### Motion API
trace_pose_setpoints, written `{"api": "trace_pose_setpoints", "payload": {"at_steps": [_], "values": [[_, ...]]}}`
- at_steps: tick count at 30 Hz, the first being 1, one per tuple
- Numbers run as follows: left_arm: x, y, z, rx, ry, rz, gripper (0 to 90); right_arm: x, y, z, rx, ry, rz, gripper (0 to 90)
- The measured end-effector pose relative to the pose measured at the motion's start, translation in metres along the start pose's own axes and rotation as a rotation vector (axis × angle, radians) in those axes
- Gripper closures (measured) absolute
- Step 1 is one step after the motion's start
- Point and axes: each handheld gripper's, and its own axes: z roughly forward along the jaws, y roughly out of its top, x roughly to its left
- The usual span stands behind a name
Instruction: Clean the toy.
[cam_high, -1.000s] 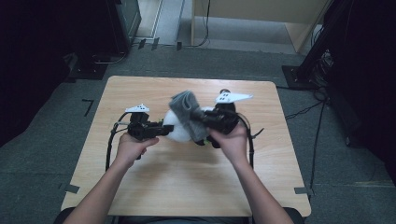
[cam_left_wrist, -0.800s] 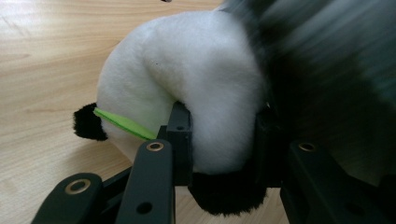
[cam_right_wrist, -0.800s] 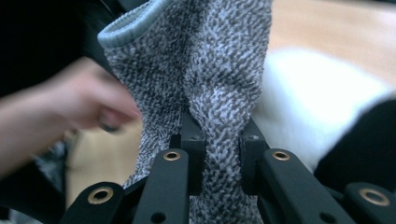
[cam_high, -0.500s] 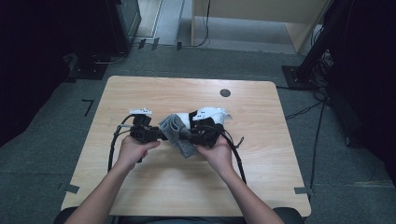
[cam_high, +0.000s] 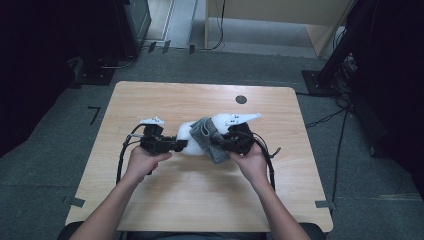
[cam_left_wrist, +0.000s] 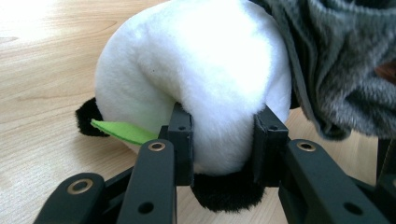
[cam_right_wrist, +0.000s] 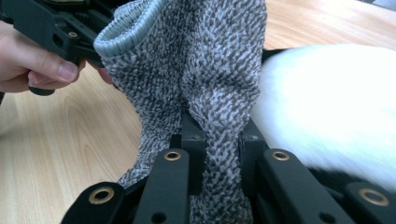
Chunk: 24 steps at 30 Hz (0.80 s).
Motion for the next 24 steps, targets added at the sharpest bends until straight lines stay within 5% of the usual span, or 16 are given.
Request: {"api": "trace_pose_setpoints", "payload": {"at_steps": [24], "values": [[0.007, 0.0, -0.002, -0.023, -0.017, -0.011, 66.7, -0.062, -0.024, -0.046, -0.102, -0.095, 0.138, 78.2]]}}
